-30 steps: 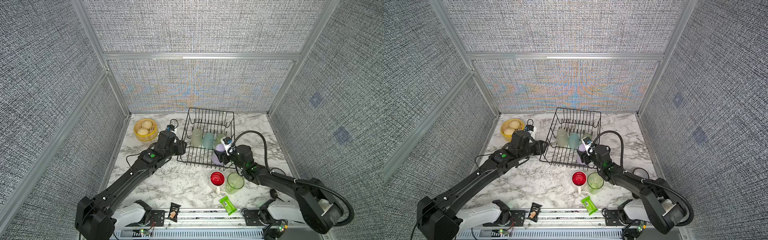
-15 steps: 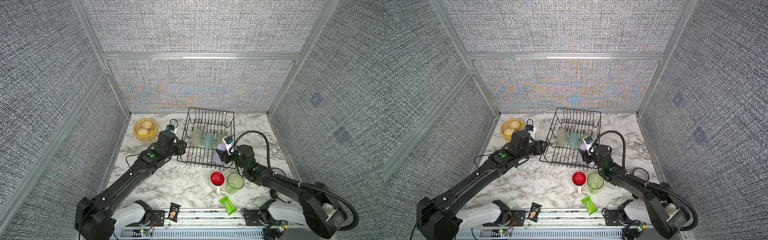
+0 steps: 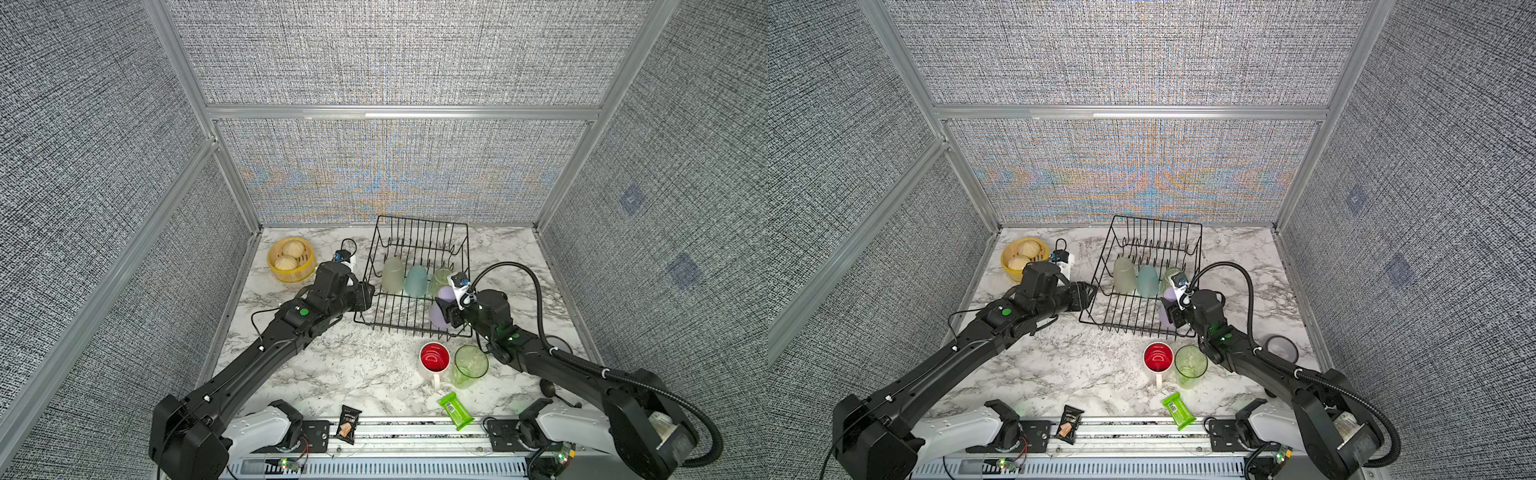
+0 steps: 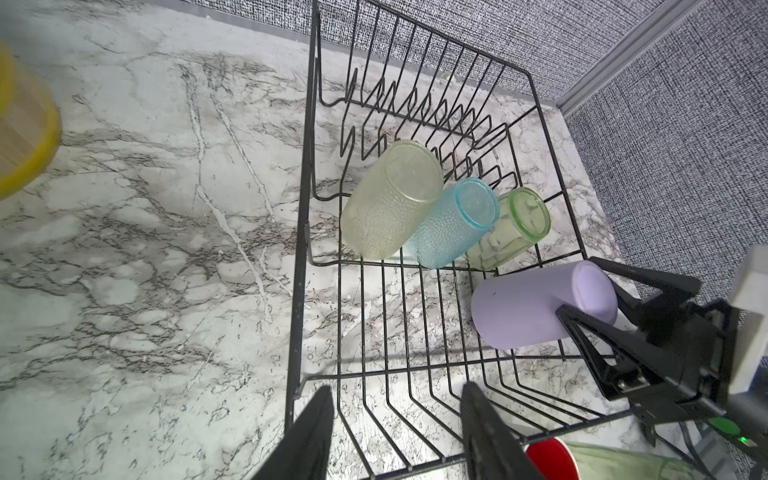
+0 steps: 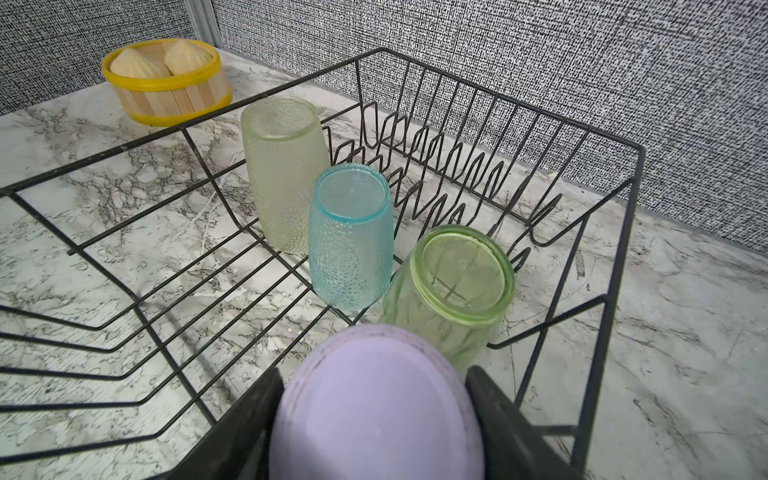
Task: Load the cups into the dish rack
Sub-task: 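Lower the lavender cup into the rack with the right gripper, then open the right gripper and withdraw while the left reaches toward the white mug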
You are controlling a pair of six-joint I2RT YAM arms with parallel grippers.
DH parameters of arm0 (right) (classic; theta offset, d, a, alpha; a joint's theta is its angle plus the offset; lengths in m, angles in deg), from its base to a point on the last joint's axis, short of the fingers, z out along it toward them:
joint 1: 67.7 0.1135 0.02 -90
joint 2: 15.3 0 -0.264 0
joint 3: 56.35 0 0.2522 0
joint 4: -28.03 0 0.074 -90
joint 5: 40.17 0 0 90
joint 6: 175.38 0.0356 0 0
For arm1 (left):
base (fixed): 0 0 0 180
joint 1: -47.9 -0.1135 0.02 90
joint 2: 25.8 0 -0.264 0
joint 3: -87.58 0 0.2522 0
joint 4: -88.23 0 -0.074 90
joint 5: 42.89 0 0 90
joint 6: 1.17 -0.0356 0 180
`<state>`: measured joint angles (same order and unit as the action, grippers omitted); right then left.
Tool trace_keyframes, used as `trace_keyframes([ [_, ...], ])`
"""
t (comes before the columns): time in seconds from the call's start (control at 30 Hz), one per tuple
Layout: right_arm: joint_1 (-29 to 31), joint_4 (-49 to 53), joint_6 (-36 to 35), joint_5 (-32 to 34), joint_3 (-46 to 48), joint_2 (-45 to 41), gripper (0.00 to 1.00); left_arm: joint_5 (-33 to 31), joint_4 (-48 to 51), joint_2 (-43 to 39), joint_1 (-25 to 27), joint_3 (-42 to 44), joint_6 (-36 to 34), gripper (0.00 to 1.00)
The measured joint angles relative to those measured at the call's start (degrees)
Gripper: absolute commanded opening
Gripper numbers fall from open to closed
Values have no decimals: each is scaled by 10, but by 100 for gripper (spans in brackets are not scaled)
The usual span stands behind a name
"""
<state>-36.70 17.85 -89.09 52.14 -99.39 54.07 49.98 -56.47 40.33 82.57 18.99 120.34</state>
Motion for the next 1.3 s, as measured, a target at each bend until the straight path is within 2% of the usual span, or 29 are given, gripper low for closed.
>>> trace_keyframes([
  [0.23,0,-45,5,-28,7,20,65,27,9,0,0,7,-13,52],
  [0.57,0,-74,-7,-22,7,35,64,31,9,-2,0,10,-17,52],
  [0.73,0,-87,-13,0,14,35,69,42,9,0,0,13,-24,54],
  [0.8,0,-92,-16,6,19,35,70,60,9,1,0,15,-33,58],
  [1.1,0,-87,-1,-22,16,6,75,169,9,7,7,35,-65,59],
  [1.3,-1,-69,9,-28,15,-36,77,192,11,0,36,46,-79,62],
])
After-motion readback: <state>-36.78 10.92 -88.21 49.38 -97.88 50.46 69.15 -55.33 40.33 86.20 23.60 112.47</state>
